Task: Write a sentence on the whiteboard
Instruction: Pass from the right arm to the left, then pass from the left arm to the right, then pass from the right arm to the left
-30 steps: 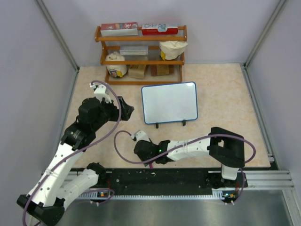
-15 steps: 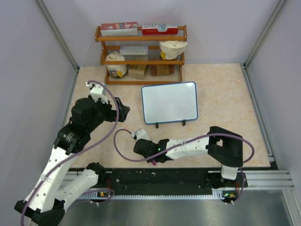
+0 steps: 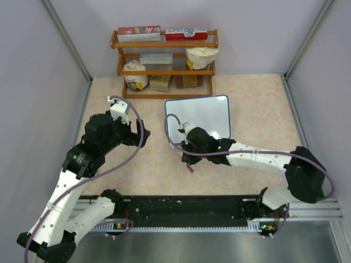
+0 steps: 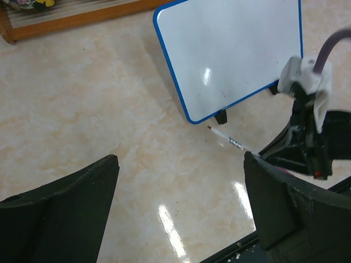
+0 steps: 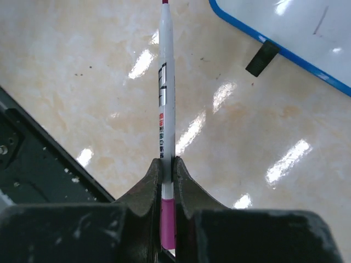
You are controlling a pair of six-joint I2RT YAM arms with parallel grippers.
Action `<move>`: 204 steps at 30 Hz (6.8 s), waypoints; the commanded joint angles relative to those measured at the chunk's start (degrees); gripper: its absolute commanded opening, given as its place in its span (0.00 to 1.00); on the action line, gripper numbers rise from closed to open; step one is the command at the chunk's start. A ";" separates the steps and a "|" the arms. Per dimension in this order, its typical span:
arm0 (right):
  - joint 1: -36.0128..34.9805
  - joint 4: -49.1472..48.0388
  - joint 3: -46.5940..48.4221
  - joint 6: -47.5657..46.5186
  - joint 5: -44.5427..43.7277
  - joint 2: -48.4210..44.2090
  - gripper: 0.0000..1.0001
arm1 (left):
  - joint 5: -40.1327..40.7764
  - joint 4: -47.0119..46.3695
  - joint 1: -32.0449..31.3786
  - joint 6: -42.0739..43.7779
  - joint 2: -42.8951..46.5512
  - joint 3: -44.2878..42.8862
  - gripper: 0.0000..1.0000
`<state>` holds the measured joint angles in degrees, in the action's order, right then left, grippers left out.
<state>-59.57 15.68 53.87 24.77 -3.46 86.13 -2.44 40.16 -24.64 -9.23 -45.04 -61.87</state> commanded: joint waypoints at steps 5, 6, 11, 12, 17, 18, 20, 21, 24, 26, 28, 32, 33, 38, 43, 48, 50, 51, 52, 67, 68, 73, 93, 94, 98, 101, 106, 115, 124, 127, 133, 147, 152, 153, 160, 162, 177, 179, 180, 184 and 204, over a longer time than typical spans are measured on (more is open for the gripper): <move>14.12 -2.50 -4.73 -3.33 26.83 -13.07 0.00 | -15.48 0.18 -0.05 7.92 -3.12 -0.54 0.99; 15.09 -2.50 -5.08 -3.07 28.67 -13.87 0.00 | -15.67 -0.17 -0.66 7.92 -3.91 -0.62 0.99; 17.56 -3.37 -7.54 -1.66 36.50 -17.48 0.00 | -14.36 -1.48 -4.35 8.27 -6.99 -0.54 0.98; 17.56 -3.64 -7.90 -1.40 37.29 -17.75 0.00 | -13.74 -1.93 -6.71 8.35 -8.13 -0.54 0.98; 18.96 -4.52 -10.80 0.18 39.41 -19.68 0.00 | -7.68 -4.48 -16.03 12.39 -12.17 -0.62 0.98; 19.49 -4.61 -11.15 0.45 39.85 -20.47 0.00 | -5.93 -5.17 -18.75 13.18 -12.44 -0.45 0.98; 21.15 -4.78 -12.29 1.06 41.25 -21.26 0.00 | -3.46 -6.75 -23.05 15.90 -13.23 -0.01 0.98; 21.60 -4.87 -12.90 1.33 42.30 -21.96 0.00 | -1.62 -7.37 -24.39 17.05 -13.32 0.60 0.98; 23.35 -5.05 -13.52 2.03 44.68 -22.93 0.00 | -0.20 -10.45 -29.22 22.05 -13.76 2.27 0.98; 23.80 -5.05 -13.79 2.38 45.47 -23.37 0.00 | -0.37 -12.12 -31.94 26.27 -13.68 3.59 0.98; 24.06 -5.05 -13.96 2.82 46.09 -23.81 0.00 | -0.03 -15.37 -33.53 30.04 -13.24 5.70 0.99; 24.33 -5.05 -14.14 3.17 47.32 -24.16 0.00 | 0.50 -20.38 -38.62 40.06 -11.05 10.35 0.98; 24.41 -5.05 -14.23 3.26 47.84 -24.16 0.00 | 1.29 -21.87 -39.68 44.52 -10.78 12.36 0.98; 24.42 -5.40 -14.75 3.53 49.25 -24.60 0.00 | 8.57 -24.68 -44.87 53.96 -11.21 15.63 0.98; 24.41 -6.72 -15.98 4.32 50.39 -25.04 0.00 | 14.82 -29.35 -47.25 59.15 -15.25 15.81 0.94; 24.41 -7.42 -16.69 4.49 50.66 -25.66 0.00 | 17.29 -30.06 -48.92 63.11 -19.99 14.67 0.81; 24.42 -7.42 -16.78 4.58 50.66 -26.01 0.00 | 16.85 -30.14 -49.01 63.55 -20.53 14.49 0.74; 24.50 -7.51 -16.78 4.67 50.75 -26.10 0.00 | 16.50 -30.23 -49.01 63.64 -20.70 14.58 0.72; 24.42 -7.51 -16.78 4.67 50.84 -26.27 0.00 | 16.15 -30.40 -49.01 63.81 -20.53 14.93 0.71; 24.42 -7.86 -16.08 5.63 49.17 -28.38 0.00 | 16.59 -27.24 -49.18 62.76 -23.43 12.91 0.00; 24.50 -7.86 -15.90 5.81 48.91 -28.73 0.00 | 16.59 -27.16 -49.27 63.11 -23.26 13.00 0.00; 25.90 -8.65 -13.71 7.21 45.75 -30.49 0.12 | 16.50 -27.16 -49.71 64.17 -21.50 14.14 0.00; 29.42 -7.25 -13.52 8.27 19.20 -49.38 0.99 | -1.77 -19.68 -48.49 40.19 -21.14 9.92 0.00; 29.42 -7.24 -14.05 7.92 19.11 -50.35 0.99 | -2.65 -21.51 -47.96 37.04 -21.32 10.01 0.00; 29.42 -7.24 -15.45 6.34 19.72 -53.95 0.99 | -11.25 -23.20 -42.61 31.39 -22.28 9.31 0.00; 29.42 -8.64 -17.12 5.81 21.48 -57.55 0.98 | -17.59 -27.13 -38.83 27.53 -21.24 10.18 0.00; 29.42 -13.82 -20.64 5.46 29.20 -60.81 0.96 | -25.94 -33.65 -33.37 21.03 -18.08 11.77 0.00; 29.07 -36.05 -25.92 13.28 44.50 -58.62 0.86 | -39.30 -46.56 -28.00 7.67 -15.52 10.63 0.00; 20.91 -38.36 -23.90 10.30 42.14 -53.44 0.74 | -42.30 -48.07 -27.83 3.44 -17.98 7.64 0.00; 19.93 -40.28 -23.89 10.82 41.78 -51.33 0.63 | -42.04 -48.16 -27.83 3.08 -18.59 7.55 0.00; 19.67 -43.63 -24.25 12.67 40.91 -50.80 0.58 | -43.26 -46.67 -27.83 2.99 -19.82 7.11 0.00; 18.79 -44.51 -24.77 14.16 40.38 -48.59 0.00 | -42.39 -46.40 -27.74 3.52 -19.83 7.81 0.00; 18.79 -41.62 -25.56 13.02 35.90 -51.40 0.00 | -41.42 -46.93 -26.60 3.70 -18.07 9.65 0.18; 18.79 -40.91 -25.74 13.11 34.07 -52.72 0.00 | -41.16 -47.36 -26.25 2.74 -17.72 10.27 0.35; 18.79 -40.99 -29.34 15.74 24.56 -58.52 0.00 | -40.01 -54.22 -24.75 -1.05 -15.69 16.42 0.71; 18.79 -41.52 -30.22 16.36 23.60 -58.71 0.00 | -40.19 -55.28 -24.75 -2.18 -16.31 16.69 0.71; 18.88 -39.42 -31.90 17.33 19.81 -62.22 0.00 | -45.11 -57.74 -24.75 -2.11 -23.69 14.76 0.40; 18.79 -38.10 -31.19 16.71 19.72 -62.48 0.00 | -45.46 -57.56 -24.75 -1.84 -23.61 14.84 0.16; 18.79 -38.01 -31.10 16.71 19.81 -62.57 0.00 | -45.72 -56.96 -24.75 -1.49 -23.61 14.76 0.05; 18.88 -35.47 -30.40 15.22 20.25 -62.31 0.05 | -45.03 -54.06 -24.75 0.35 -22.73 13.88 0.00; 18.96 -34.56 -22.05 9.06 40.81 -56.51 0.99 | -51.61 -44.56 -23.70 0.36 -15.70 8.69 0.00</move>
<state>-40.36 -12.14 29.32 33.61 28.91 27.59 -48.05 -5.26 -48.64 -7.84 -60.90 -49.76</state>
